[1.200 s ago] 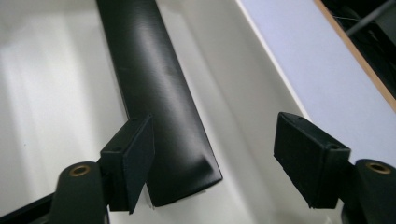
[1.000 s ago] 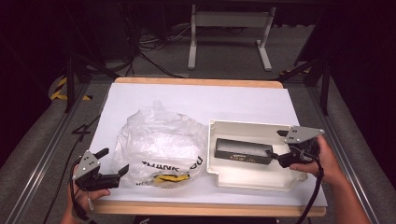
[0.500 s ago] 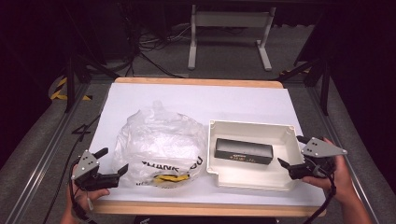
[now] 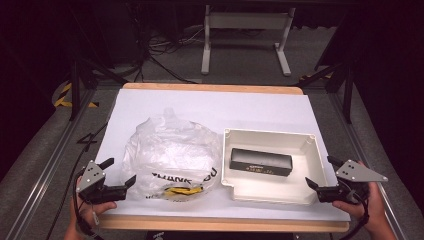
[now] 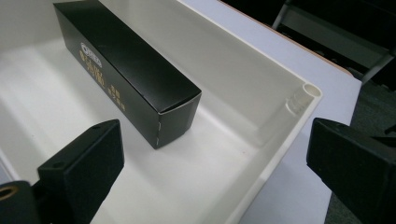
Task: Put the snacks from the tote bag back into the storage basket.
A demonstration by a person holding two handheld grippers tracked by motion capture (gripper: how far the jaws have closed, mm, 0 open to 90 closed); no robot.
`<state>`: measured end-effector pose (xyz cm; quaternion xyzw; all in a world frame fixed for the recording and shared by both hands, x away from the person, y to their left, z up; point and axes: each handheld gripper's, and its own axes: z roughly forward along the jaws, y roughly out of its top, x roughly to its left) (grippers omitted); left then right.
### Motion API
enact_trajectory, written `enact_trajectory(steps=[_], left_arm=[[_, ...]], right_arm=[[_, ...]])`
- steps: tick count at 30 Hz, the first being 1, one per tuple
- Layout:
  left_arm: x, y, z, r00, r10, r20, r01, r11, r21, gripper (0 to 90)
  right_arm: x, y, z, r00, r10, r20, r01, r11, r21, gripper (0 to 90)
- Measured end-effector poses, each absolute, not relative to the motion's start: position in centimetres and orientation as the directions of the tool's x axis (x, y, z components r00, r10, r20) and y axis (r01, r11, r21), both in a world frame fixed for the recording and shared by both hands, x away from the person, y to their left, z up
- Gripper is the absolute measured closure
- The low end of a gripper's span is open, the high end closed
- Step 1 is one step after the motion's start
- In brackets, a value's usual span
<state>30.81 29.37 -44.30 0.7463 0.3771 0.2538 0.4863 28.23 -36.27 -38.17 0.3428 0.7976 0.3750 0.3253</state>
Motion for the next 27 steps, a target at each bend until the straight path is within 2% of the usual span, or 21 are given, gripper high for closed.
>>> enact_trajectory(steps=[14,27], left_arm=[[31.1,29.2,-44.5,0.588,0.808,0.024,0.319,-0.260,0.911,5.4],[31.2,29.2,-44.5,0.592,0.805,0.018,0.316,-0.253,0.915,5.2]], right_arm=[[27.0,-37.0,-40.1,-0.542,0.814,-0.210,0.293,0.417,0.860,4.6],[26.3,-37.0,-41.7,-0.531,0.818,-0.219,0.275,0.412,0.869,4.5]])
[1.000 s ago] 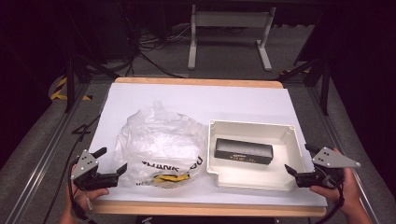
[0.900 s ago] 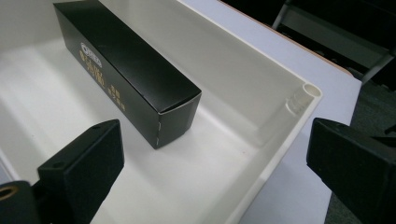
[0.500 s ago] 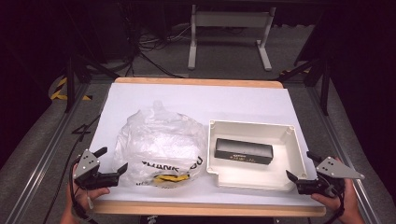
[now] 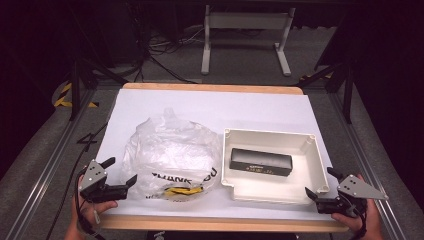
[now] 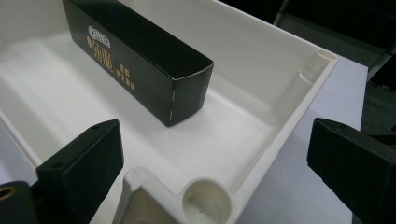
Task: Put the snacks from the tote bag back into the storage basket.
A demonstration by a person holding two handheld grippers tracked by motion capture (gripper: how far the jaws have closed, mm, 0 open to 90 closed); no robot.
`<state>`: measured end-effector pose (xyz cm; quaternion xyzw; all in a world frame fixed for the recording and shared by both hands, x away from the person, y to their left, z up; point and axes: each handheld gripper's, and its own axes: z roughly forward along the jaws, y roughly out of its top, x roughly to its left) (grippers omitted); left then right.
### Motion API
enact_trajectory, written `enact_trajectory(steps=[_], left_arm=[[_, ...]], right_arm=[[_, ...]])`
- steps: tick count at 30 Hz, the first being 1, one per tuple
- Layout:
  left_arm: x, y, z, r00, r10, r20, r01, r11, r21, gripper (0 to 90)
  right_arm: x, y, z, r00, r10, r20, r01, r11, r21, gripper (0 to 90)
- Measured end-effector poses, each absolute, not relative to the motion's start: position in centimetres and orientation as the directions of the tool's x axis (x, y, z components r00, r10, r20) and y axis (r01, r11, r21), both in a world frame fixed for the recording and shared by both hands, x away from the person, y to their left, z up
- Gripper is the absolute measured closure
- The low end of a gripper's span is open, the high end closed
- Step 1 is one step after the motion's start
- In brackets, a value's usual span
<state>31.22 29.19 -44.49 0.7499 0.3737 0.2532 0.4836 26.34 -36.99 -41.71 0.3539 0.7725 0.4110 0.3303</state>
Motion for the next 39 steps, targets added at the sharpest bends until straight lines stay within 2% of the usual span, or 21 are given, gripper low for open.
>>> enact_trajectory(steps=[14,39], left_arm=[[31.0,29.1,-44.5,0.601,0.799,0.025,0.312,-0.264,0.913,5.0],[31.3,28.6,-44.4,0.608,0.794,0.020,0.308,-0.259,0.915,4.4]], right_arm=[[26.2,-37.4,-42.2,-0.518,0.831,-0.202,0.272,0.384,0.882,4.5],[26.2,-36.9,-43.0,-0.523,0.823,-0.221,0.287,0.415,0.864,4.5]])
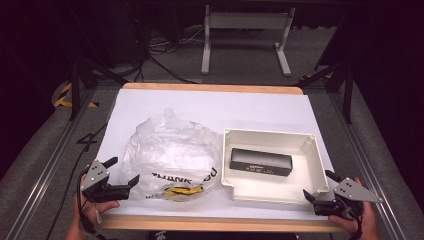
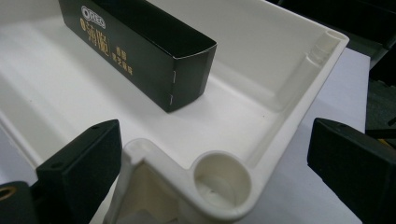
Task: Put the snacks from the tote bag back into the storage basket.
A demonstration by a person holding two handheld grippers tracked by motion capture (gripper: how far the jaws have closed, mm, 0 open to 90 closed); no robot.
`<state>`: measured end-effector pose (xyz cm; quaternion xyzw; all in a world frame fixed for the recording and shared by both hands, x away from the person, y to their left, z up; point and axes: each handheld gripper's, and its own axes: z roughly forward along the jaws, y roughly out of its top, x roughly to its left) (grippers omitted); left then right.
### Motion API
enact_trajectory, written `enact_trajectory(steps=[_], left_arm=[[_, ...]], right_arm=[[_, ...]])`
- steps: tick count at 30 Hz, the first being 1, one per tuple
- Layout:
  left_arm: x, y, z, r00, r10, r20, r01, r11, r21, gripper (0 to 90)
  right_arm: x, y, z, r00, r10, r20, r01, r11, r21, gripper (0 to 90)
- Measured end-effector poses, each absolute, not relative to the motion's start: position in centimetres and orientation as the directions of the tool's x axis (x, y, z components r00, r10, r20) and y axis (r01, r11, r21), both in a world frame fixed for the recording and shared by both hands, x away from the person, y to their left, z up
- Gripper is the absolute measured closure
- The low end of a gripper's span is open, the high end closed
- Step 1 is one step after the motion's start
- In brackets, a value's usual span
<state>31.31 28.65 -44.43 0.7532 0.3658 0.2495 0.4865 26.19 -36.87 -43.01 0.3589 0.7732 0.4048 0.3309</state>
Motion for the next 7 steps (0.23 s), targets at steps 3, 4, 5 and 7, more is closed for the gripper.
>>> enact_trajectory(steps=[3,4,5,7], left_arm=[[31.36,28.64,-44.45,0.607,0.795,0.018,0.311,-0.258,0.915,4.4],[31.36,28.63,-44.44,0.606,0.795,0.019,0.310,-0.258,0.915,4.5],[31.36,28.63,-44.44,0.606,0.795,0.019,0.310,-0.258,0.915,4.5],[31.33,28.63,-44.43,0.603,0.797,0.019,0.311,-0.257,0.915,4.5]], right_arm=[[26.20,-36.80,-43.06,-0.519,0.824,-0.227,0.290,0.420,0.860,4.5],[26.19,-36.80,-43.06,-0.520,0.823,-0.229,0.290,0.422,0.859,4.5],[26.20,-36.83,-43.05,-0.522,0.823,-0.224,0.289,0.418,0.861,4.5],[26.21,-36.84,-43.00,-0.517,0.827,-0.221,0.288,0.412,0.864,4.5]])
